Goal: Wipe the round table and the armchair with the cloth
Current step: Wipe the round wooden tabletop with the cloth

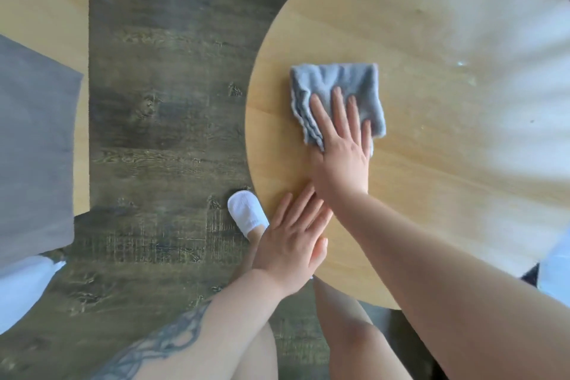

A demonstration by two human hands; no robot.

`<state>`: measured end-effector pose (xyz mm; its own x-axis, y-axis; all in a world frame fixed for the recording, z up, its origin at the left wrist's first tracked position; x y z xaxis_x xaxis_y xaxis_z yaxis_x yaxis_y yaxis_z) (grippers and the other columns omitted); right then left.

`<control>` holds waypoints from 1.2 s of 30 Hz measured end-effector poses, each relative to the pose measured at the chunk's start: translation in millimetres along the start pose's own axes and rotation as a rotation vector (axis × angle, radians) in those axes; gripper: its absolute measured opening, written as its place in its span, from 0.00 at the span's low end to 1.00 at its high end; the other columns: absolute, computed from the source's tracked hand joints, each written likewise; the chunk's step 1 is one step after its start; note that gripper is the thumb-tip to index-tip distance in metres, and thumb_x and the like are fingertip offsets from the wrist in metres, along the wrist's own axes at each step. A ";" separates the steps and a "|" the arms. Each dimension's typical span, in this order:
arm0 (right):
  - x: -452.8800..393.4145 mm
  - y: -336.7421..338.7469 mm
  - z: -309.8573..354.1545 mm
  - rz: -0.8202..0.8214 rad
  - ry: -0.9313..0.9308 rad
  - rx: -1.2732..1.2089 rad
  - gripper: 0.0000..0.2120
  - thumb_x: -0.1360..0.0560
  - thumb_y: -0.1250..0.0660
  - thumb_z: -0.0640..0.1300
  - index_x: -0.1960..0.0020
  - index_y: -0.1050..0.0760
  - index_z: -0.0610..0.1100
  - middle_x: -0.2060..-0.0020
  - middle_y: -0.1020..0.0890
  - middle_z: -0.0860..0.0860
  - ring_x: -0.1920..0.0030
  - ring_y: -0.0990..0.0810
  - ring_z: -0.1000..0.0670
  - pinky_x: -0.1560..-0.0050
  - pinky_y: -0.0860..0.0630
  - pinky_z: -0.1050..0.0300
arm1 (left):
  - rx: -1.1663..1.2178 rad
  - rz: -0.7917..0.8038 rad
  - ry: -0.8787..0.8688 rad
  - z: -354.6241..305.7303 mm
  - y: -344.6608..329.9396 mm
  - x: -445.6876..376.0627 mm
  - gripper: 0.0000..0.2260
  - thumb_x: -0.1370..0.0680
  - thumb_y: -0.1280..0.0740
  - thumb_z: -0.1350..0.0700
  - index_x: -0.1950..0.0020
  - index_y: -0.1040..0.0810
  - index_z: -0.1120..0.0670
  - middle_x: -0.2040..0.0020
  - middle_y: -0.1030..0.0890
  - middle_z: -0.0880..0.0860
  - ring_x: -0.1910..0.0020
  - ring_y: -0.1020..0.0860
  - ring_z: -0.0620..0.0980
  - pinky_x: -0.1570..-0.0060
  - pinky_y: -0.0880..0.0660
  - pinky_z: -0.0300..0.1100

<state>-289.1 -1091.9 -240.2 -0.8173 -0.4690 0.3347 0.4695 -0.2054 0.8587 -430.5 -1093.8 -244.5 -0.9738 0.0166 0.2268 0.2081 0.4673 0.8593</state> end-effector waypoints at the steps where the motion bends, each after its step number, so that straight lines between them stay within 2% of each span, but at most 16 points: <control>1: 18.2 -0.4 -5.7 -0.001 -0.074 -0.013 0.35 0.26 0.41 0.42 0.23 0.50 0.60 0.22 0.54 0.56 0.24 0.62 0.52 0.25 0.62 0.49 | -0.020 0.030 -0.014 4.1 1.1 -0.4 0.23 0.25 0.42 0.50 0.31 0.29 0.56 0.30 0.28 0.55 0.27 0.37 0.54 0.28 0.46 0.53; 5: 56.7 -4.1 -15.0 0.203 0.474 0.114 0.31 0.23 0.43 0.47 0.24 0.50 0.61 0.23 0.52 0.58 0.23 0.60 0.54 0.25 0.59 0.48 | -0.126 0.111 -0.136 13.7 2.2 5.4 0.25 0.24 0.42 0.49 0.29 0.30 0.55 0.29 0.28 0.54 0.28 0.36 0.53 0.26 0.49 0.52; 6: 48.1 6.6 -40.2 0.163 0.373 0.117 0.32 0.24 0.41 0.46 0.24 0.50 0.61 0.23 0.52 0.58 0.23 0.58 0.54 0.24 0.58 0.48 | -0.131 0.120 -0.152 15.3 2.5 6.2 0.27 0.24 0.42 0.48 0.25 0.35 0.53 0.25 0.35 0.52 0.25 0.40 0.52 0.26 0.49 0.52; 9: 72.0 40.3 -136.9 -0.191 -0.534 -0.049 0.34 0.23 0.42 0.43 0.24 0.55 0.61 0.23 0.56 0.55 0.23 0.60 0.52 0.24 0.61 0.49 | -0.086 0.116 -0.109 19.4 7.4 -0.1 0.30 0.23 0.42 0.48 0.22 0.45 0.51 0.21 0.46 0.49 0.23 0.49 0.50 0.26 0.50 0.52; 11: 109.2 26.9 -128.1 -0.194 -0.704 -0.006 0.35 0.23 0.46 0.45 0.23 0.60 0.59 0.23 0.60 0.52 0.23 0.62 0.50 0.25 0.63 0.49 | -0.076 0.092 -0.050 22.5 12.1 -12.8 0.30 0.23 0.42 0.48 0.22 0.45 0.52 0.21 0.46 0.50 0.22 0.49 0.50 0.26 0.50 0.52; 15: 101.2 1.8 -75.2 0.108 0.178 0.132 0.37 0.29 0.47 0.46 0.24 0.57 0.62 0.23 0.57 0.56 0.23 0.61 0.51 0.25 0.59 0.47 | -0.102 0.041 0.013 28.5 20.6 -41.2 0.28 0.23 0.43 0.48 0.24 0.38 0.55 0.22 0.43 0.54 0.23 0.46 0.52 0.26 0.49 0.54; 16: 92.1 10.8 -89.5 0.107 0.182 0.151 0.37 0.27 0.44 0.44 0.24 0.55 0.62 0.23 0.55 0.57 0.23 0.60 0.52 0.25 0.58 0.47 | -0.112 0.038 0.028 30.6 22.8 -46.3 0.28 0.22 0.44 0.48 0.24 0.39 0.55 0.22 0.44 0.54 0.23 0.47 0.53 0.26 0.50 0.53; 20: 119.9 32.1 -165.0 -0.194 -0.780 -0.081 0.35 0.23 0.43 0.44 0.23 0.58 0.60 0.23 0.59 0.53 0.23 0.61 0.50 0.25 0.60 0.45 | -0.151 0.032 0.091 35.6 27.1 -56.3 0.28 0.20 0.49 0.47 0.21 0.47 0.53 0.21 0.48 0.51 0.22 0.51 0.50 0.25 0.54 0.52; 21: 124.3 25.0 -147.9 -0.177 -0.768 -0.030 0.35 0.24 0.45 0.46 0.23 0.60 0.59 0.23 0.60 0.52 0.23 0.62 0.49 0.25 0.61 0.45 | -0.156 0.024 0.116 34.6 26.2 -57.7 0.28 0.20 0.50 0.47 0.21 0.48 0.53 0.21 0.48 0.51 0.23 0.51 0.49 0.26 0.55 0.51; 25: 82.9 12.8 -91.4 0.027 0.156 0.122 0.37 0.29 0.42 0.48 0.24 0.54 0.62 0.23 0.54 0.55 0.23 0.58 0.50 0.26 0.59 0.46 | -0.161 -0.033 0.253 29.8 22.0 -61.3 0.28 0.20 0.48 0.47 0.21 0.46 0.53 0.22 0.46 0.52 0.23 0.49 0.50 0.27 0.59 0.51; 26: 68.8 21.9 -104.3 0.027 0.197 0.159 0.38 0.28 0.40 0.47 0.24 0.53 0.62 0.23 0.53 0.56 0.23 0.57 0.51 0.26 0.59 0.47 | -0.161 -0.045 0.272 27.4 21.2 -62.9 0.28 0.20 0.49 0.47 0.21 0.47 0.53 0.22 0.47 0.52 0.23 0.49 0.50 0.27 0.60 0.50; 30: 88.5 40.4 -169.0 -0.199 -0.735 -0.056 0.38 0.24 0.41 0.46 0.24 0.61 0.61 0.23 0.61 0.53 0.24 0.64 0.49 0.25 0.62 0.44 | -0.139 -0.096 0.352 19.4 19.7 -72.5 0.27 0.19 0.51 0.47 0.21 0.52 0.52 0.22 0.51 0.50 0.23 0.53 0.49 0.27 0.64 0.48; 31: 92.0 35.5 -150.1 -0.178 -0.675 -0.036 0.39 0.24 0.41 0.46 0.24 0.64 0.61 0.24 0.64 0.52 0.24 0.67 0.48 0.26 0.64 0.44 | -0.139 -0.113 0.373 15.4 19.5 -77.0 0.27 0.20 0.51 0.47 0.21 0.52 0.52 0.22 0.51 0.50 0.23 0.52 0.49 0.27 0.63 0.48; 34: 74.8 24.9 -100.5 0.077 0.191 0.066 0.42 0.27 0.37 0.44 0.24 0.59 0.62 0.23 0.59 0.54 0.24 0.64 0.49 0.25 0.64 0.46 | -0.136 -0.144 0.413 1.9 15.9 -93.3 0.28 0.21 0.50 0.50 0.22 0.49 0.55 0.22 0.49 0.51 0.23 0.50 0.51 0.27 0.62 0.48; 35: 61.7 36.5 -115.9 0.098 0.325 0.118 0.42 0.28 0.36 0.42 0.24 0.57 0.62 0.23 0.56 0.55 0.23 0.61 0.50 0.25 0.62 0.46 | -0.144 -0.144 0.412 -3.0 14.8 -99.0 0.28 0.21 0.49 0.50 0.22 0.49 0.55 0.22 0.49 0.51 0.23 0.50 0.51 0.27 0.62 0.48; 36: 47.7 50.2 -145.0 0.068 0.257 0.147 0.43 0.28 0.35 0.41 0.24 0.56 0.62 0.23 0.55 0.56 0.23 0.59 0.51 0.25 0.61 0.47 | -0.148 -0.137 0.413 -7.1 13.2 -104.4 0.28 0.21 0.50 0.49 0.21 0.50 0.55 0.22 0.50 0.51 0.23 0.51 0.50 0.27 0.63 0.47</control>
<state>-256.0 -1249.1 -237.4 -0.6654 -0.6835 0.3001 0.4514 -0.0483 0.8910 -325.4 -1095.7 -253.6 -0.8813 -0.4043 0.2447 0.1203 0.3089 0.9435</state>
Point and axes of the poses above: each hand's wrist, its own x-axis away from the middle knuckle, its own y-axis out of the back of the hand, z = x × y, the point moved 7 cm from there along -x, towards the middle knuckle
